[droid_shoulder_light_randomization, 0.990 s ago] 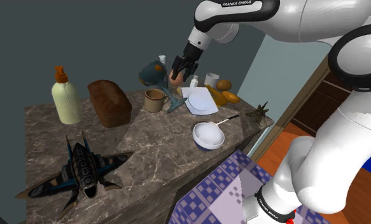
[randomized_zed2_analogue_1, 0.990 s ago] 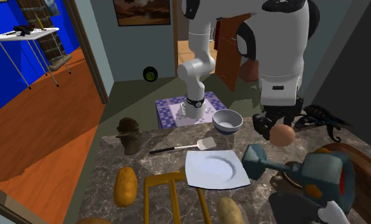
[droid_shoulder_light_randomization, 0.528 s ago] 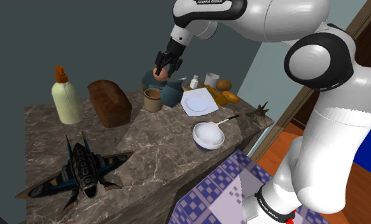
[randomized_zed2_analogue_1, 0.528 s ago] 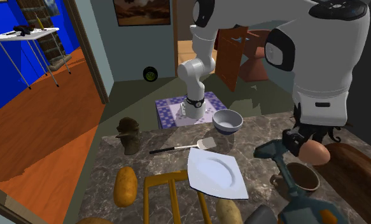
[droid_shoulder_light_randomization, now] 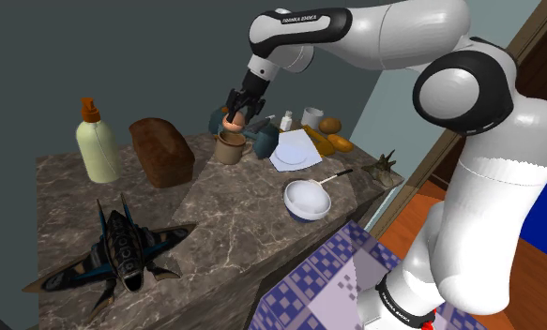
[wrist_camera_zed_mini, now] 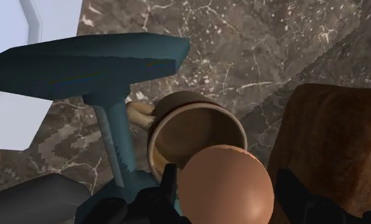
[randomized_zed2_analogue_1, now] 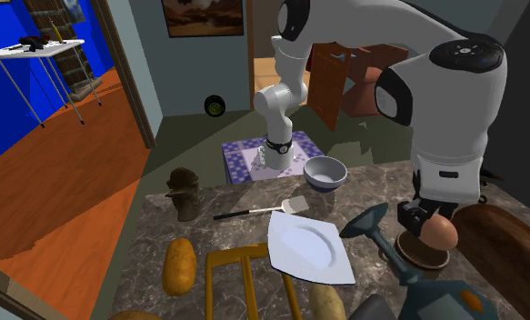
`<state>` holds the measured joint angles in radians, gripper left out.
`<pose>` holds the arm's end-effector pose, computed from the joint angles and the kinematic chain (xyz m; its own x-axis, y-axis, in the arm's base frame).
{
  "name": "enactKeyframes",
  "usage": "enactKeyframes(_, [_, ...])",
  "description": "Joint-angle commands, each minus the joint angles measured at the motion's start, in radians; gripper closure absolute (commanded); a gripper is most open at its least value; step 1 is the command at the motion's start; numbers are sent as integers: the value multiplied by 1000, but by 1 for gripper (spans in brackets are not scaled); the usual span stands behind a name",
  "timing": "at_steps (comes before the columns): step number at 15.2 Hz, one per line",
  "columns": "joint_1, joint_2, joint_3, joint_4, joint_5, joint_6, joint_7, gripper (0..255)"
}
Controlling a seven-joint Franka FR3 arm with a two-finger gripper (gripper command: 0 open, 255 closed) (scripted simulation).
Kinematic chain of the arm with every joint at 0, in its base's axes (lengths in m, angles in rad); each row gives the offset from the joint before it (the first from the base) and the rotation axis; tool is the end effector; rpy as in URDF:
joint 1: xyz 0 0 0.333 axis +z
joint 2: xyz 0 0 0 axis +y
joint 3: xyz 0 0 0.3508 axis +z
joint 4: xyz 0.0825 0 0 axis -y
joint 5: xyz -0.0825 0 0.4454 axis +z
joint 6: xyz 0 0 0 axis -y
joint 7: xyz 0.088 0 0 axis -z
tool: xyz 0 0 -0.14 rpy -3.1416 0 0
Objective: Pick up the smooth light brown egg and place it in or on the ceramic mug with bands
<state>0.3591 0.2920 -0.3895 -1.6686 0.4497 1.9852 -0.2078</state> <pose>0.7169 0.0405 0.4329 0.9960 0.0091 0.0894 0.0349 -0.9557 -0.2924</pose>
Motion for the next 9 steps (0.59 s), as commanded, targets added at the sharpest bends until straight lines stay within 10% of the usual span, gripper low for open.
enactKeyframes(1, [0, 5, 2, -21, 7, 25, -11, 255])
enactKeyframes(9, [0, 18, 6, -47, 19, 60, -27, 255])
